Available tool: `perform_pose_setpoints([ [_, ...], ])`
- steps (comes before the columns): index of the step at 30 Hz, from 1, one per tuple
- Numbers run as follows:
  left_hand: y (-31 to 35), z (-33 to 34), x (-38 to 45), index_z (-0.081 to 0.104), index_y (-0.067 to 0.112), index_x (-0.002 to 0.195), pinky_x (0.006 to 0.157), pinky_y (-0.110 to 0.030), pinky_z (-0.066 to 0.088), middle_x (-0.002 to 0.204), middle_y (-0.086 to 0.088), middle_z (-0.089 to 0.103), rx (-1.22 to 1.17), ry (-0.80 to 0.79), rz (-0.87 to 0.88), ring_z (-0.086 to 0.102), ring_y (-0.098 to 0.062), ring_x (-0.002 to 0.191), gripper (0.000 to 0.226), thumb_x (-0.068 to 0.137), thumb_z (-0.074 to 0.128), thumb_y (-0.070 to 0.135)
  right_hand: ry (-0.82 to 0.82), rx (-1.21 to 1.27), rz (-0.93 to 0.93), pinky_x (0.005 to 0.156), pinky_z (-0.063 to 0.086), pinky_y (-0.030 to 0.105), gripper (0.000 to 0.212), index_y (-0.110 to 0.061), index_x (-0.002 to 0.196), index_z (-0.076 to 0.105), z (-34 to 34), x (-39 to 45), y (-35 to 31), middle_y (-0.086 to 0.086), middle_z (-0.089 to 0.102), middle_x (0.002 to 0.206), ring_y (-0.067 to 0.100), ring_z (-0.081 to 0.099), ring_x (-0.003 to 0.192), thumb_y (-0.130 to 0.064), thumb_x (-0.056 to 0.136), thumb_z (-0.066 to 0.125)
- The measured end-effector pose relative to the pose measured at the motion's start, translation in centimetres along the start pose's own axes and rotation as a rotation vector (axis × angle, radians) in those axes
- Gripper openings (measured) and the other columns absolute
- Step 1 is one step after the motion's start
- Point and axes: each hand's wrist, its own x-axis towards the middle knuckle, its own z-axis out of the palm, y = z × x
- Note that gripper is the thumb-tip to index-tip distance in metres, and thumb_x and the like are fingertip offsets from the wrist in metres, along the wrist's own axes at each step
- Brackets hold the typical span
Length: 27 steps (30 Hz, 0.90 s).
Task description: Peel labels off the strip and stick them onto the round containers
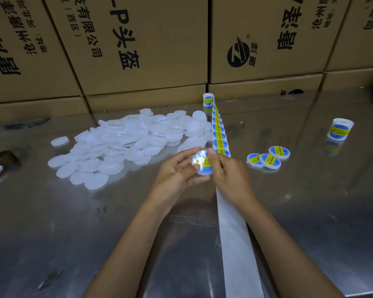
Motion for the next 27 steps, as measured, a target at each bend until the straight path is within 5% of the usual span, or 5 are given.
perform_pose_setpoints([
  [4,-0.3,0.3,-0.1,0.063,0.011,0.127,0.081,-0.033,0.061,0.111,-0.006,0.075,0.132,0.02,0.077,0.073,-0.022,0.092,0.048,0.086,0.064,-0.015,-0.015,0.082,0.022,0.053,0.03,0.025,0.052,-0.028,0.055,0.043,0.3,0.0,-0.1,-0.008,0.049,0.051,0.008,0.047,0.055,-0.044,0.104,0.038],
  [8,-0.4,0.0,0.1,0.07,0.016,0.114,0.076,-0.035,0.063,0.096,-0.006,0.077,0.176,0.184,0.113,0.073,-0.027,0.075,0.037,0.082,0.077,-0.002,-0.101,0.215,0.015,0.058,0.036,0.018,0.049,-0.033,0.061,0.055,0.7,-0.3,-0.4,-0.016,0.053,0.054,0.003,0.049,0.059,-0.047,0.104,0.037],
  [13,-0.5,-0.4,0.3,0.073,0.012,0.111,0.065,-0.029,0.061,0.096,-0.01,0.078,0.115,0.229,0.117,0.076,-0.026,0.08,0.024,0.089,0.071,0.003,-0.14,0.103,0.009,0.058,0.036,0.029,0.063,-0.013,0.078,0.056,1.1,-0.5,-0.3,-0.012,0.043,0.054,0.007,0.041,0.055,-0.074,0.086,0.04],
  [18,-0.6,-0.2,0.2,0.074,0.006,0.1,0.055,-0.027,0.059,0.086,-0.009,0.078,0.108,0.318,0.132,0.075,-0.022,0.077,0.013,0.094,0.068,0.015,-0.153,0.082,-0.022,0.058,0.04,0.039,0.067,-0.01,0.074,0.053,1.2,-0.6,-0.6,-0.012,0.041,0.05,0.008,0.039,0.053,-0.077,0.072,0.052],
  [27,-0.4,0.0,0.2,0.069,0.009,0.115,0.067,-0.031,0.061,0.103,-0.011,0.077,0.077,0.143,0.068,0.075,-0.027,0.09,0.022,0.102,0.052,0.003,-0.111,-0.067,0.016,0.06,0.036,0.033,0.057,-0.017,0.059,0.04,0.9,-0.2,0.1,-0.004,0.04,0.052,0.017,0.044,0.059,-0.06,0.097,0.038],
])
